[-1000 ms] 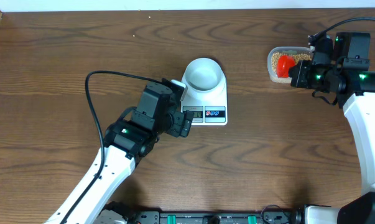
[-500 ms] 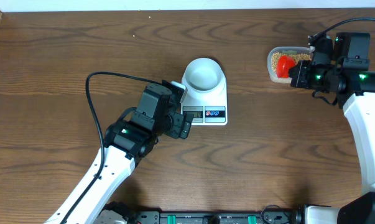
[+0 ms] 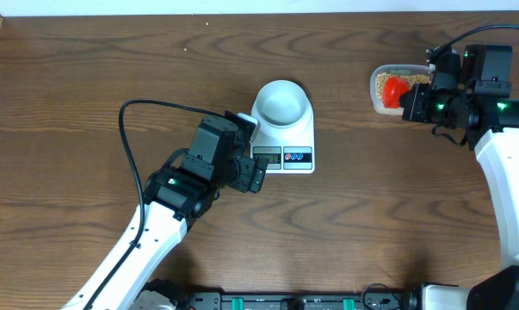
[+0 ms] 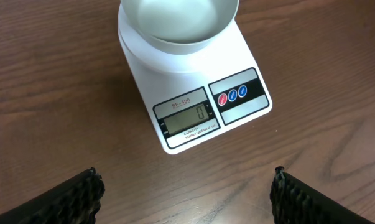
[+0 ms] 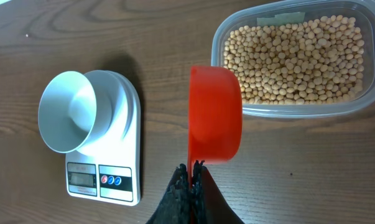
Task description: Scoop item into bowl and weigh 50g on scale
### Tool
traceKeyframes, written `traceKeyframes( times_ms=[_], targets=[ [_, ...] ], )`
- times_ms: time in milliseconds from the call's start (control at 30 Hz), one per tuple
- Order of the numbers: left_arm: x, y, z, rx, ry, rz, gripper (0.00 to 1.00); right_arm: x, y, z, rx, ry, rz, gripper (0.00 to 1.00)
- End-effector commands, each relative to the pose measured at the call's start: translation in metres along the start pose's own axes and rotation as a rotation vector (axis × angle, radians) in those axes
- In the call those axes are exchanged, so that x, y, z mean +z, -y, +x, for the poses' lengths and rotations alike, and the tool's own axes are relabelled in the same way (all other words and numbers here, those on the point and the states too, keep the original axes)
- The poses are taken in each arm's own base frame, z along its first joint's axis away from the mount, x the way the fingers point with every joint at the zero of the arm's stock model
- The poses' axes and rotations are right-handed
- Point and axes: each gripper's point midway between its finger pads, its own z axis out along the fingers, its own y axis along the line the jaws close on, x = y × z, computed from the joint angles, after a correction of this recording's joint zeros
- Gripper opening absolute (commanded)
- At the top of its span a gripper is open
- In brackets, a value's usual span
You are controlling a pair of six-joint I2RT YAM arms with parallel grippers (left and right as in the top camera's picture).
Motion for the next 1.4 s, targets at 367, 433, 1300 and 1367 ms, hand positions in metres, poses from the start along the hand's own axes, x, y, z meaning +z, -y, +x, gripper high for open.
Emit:
traceKeyframes(
  times_ms=[367, 433, 1300, 1367],
  targets=[
    [-0.0021, -0.0002, -0.0009, 0.007, 0.005, 0.003, 0.88, -0.0097, -0.0022, -0.0087, -0.022, 0.033, 0.001, 0.01],
    [-0.0021, -0.0002, -0.0009, 0.007, 0.005, 0.003, 0.88, -0.0097, -0.0023, -0.0086, -0.022, 0.033, 0.0, 0.01],
    [-0.0021, -0.0002, -0.0009, 0.007, 0.005, 0.003, 0.88, -0.0096, -0.0009, -0.0021, -0.023, 0.007, 0.007, 0.01],
    [-0.0021, -0.0002, -0.0009, 0.007, 0.005, 0.003, 0.88, -0.0096, -0.0007, -0.0006, -0.02, 0.001, 0.007, 0.01]
  ],
)
